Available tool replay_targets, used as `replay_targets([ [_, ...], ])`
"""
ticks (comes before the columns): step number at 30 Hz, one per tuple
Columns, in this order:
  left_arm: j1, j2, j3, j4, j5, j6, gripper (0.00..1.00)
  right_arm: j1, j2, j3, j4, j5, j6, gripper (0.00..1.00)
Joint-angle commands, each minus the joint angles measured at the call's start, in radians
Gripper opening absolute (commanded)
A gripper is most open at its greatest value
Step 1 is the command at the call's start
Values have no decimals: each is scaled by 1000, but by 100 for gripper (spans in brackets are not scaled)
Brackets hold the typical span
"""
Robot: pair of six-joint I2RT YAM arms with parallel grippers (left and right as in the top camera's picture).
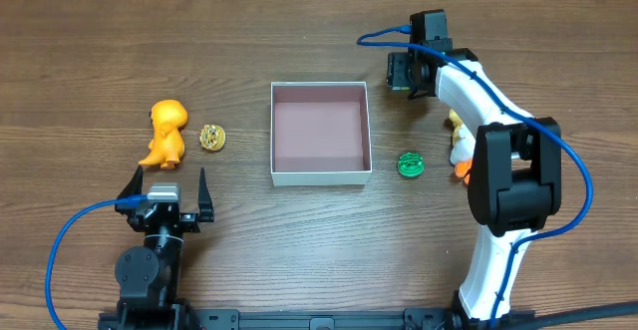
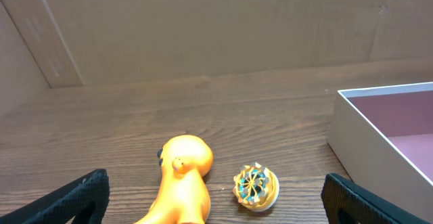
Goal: Pack container
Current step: 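Lower the right gripper over the Rubik's cube and close on it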
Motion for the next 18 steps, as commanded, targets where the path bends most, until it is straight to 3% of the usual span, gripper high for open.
replay_targets([
  [1, 6, -3, -3, 2, 15, -9, 100, 0, 3, 16, 3, 8, 2, 69],
  [11, 6, -3, -3, 2, 15, -9, 100, 0, 3, 16, 4, 8, 2, 45],
  [18, 6, -3, -3, 2, 15, -9, 100, 0, 3, 46, -11, 9, 1, 44],
])
